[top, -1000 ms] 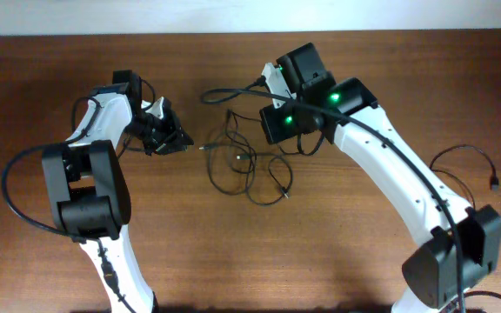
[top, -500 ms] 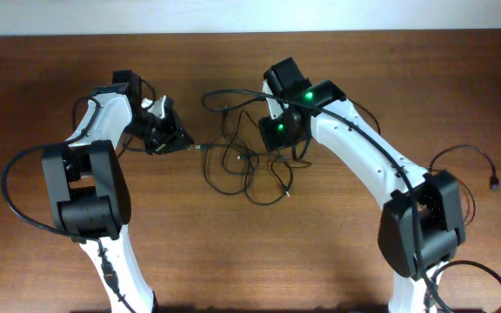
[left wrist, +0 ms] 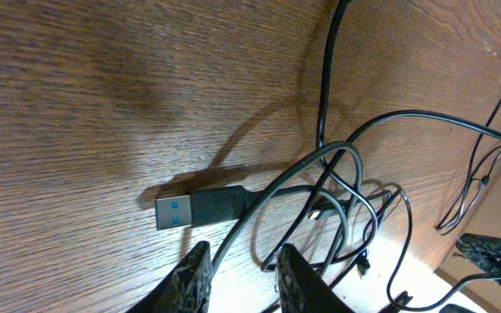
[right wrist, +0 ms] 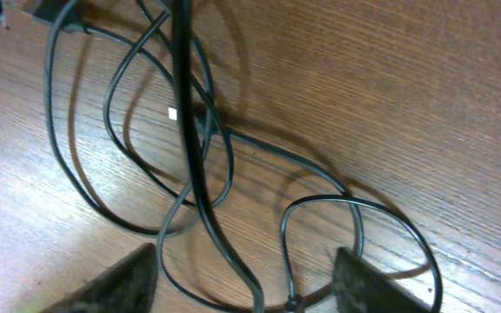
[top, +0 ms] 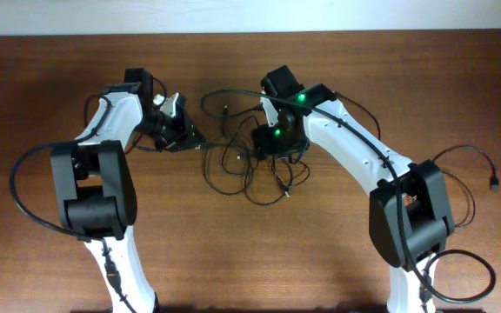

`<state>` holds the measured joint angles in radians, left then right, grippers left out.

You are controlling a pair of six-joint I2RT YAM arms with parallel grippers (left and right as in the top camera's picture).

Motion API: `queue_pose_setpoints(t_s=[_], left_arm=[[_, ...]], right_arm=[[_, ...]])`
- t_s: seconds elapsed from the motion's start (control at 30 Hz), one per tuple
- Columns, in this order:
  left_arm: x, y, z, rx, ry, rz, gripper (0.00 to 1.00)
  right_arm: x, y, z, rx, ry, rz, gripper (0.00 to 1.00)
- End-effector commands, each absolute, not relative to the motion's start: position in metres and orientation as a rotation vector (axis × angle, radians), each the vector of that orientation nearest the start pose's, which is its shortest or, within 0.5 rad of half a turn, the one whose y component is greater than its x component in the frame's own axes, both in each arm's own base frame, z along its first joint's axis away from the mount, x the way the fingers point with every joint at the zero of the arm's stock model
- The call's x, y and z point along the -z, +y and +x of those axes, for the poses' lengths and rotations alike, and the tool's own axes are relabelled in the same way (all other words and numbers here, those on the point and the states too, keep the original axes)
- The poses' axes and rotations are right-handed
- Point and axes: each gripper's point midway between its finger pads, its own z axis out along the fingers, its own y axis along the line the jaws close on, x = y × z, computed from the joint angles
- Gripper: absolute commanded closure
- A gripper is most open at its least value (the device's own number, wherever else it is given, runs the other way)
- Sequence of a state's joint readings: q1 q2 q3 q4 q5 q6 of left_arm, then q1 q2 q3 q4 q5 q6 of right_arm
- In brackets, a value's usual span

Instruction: Untangle cables

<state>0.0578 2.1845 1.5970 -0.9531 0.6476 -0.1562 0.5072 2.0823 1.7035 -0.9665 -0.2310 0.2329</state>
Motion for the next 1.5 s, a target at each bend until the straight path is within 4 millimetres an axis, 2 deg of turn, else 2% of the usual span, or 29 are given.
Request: queue_pose_setpoints(t_s=[0.0, 0.07, 0.17, 0.2, 0.27, 0.33, 0.37, 0.47, 0.67, 0.73, 0.8, 0.9, 0.97, 1.07, 1.13, 1.2, 1.23, 1.27, 1.37, 1.47], left_arm=[[-0.03, -0.083, 0.421, 1.018, 2.964, -0.269, 0.73], [-0.03, -0.083, 0.421, 1.018, 2.964, -0.269, 0.73], [-0.03, -0.083, 0.421, 1.018, 2.964, -0.269, 0.73], [-0.03, -0.083, 0.421, 1.018, 2.964, -0.269, 0.73], [-0.03, -0.083, 0.421, 1.018, 2.964, -0.269, 0.73], [-0.03, -0.083, 0.422, 1.017, 2.961, -0.268, 0.72], [-0.03, -0.083, 0.422, 1.017, 2.958, -0.265, 0.72], [-0.03, -0.083, 0.422, 1.017, 2.958, -0.266, 0.72], [-0.03, -0.083, 0.422, 1.017, 2.958, -0.266, 0.72], [-0.03, -0.083, 0.423, 1.016, 2.957, -0.265, 0.72], [-0.03, -0.083, 0.423, 1.016, 2.957, -0.265, 0.72], [-0.03, -0.083, 0.423, 1.016, 2.957, -0.265, 0.72], [-0.03, -0.083, 0.423, 1.017, 2.957, -0.265, 0.72], [-0.03, -0.083, 0.423, 1.017, 2.957, -0.265, 0.72], [-0.03, -0.083, 0.423, 1.017, 2.957, -0.265, 0.72], [-0.03, -0.083, 0.423, 1.017, 2.957, -0.265, 0.72], [-0.03, -0.083, 0.423, 1.017, 2.957, -0.265, 0.72], [-0.03, -0.083, 0.423, 1.017, 2.957, -0.265, 0.72], [-0.03, -0.083, 0.423, 1.017, 2.957, -0.265, 0.72], [-0.03, -0.083, 0.423, 1.017, 2.957, -0.265, 0.72]], right_arm=[[-0.068, 0.248, 0.38, -0.398, 2.951, -0.439, 0.01], [-0.071, 0.252, 0.398, -0.391, 2.884, -0.384, 0.01], [-0.089, 0.278, 0.436, -0.487, 2.684, -0.382, 0.01], [-0.092, 0.286, 0.443, -0.516, 2.64, -0.391, 0.01], [-0.094, 0.3, 0.446, -0.575, 2.604, -0.416, 0.02], [-0.094, 0.329, 0.435, -0.759, 2.578, -0.495, 0.01], [-0.092, 0.337, 0.433, -0.795, 2.568, -0.517, 0.01], [-0.09, 0.35, 0.435, -0.81, 2.529, -0.546, 0.01], [-0.105, 0.366, 0.46, -0.84, 2.371, -0.554, 0.01], [-0.11, 0.366, 0.468, -0.824, 2.332, -0.541, 0.01], [-0.105, 0.367, 0.461, -0.838, 2.372, -0.533, 0.01], [-0.066, 0.352, 0.412, -0.777, 2.663, -0.506, 0.08], [-0.044, 0.321, 0.393, -0.591, 2.825, -0.467, 0.12], [-0.03, 0.272, 0.397, -0.238, 2.891, -0.391, 0.12], [-0.027, 0.255, 0.392, -0.185, 2.945, -0.364, 0.12], [-0.026, 0.257, 0.381, -0.229, 2.99, -0.357, 0.12], [-0.027, 0.268, 0.373, -0.334, 3.017, -0.373, 0.13], [-0.03, 0.281, 0.363, -0.472, 3.04, -0.389, 0.24], [-0.033, 0.29, 0.364, -0.545, 3.042, -0.326, 0.52], [-0.031, 0.289, 0.364, -0.533, 3.058, -0.252, 0.62]])
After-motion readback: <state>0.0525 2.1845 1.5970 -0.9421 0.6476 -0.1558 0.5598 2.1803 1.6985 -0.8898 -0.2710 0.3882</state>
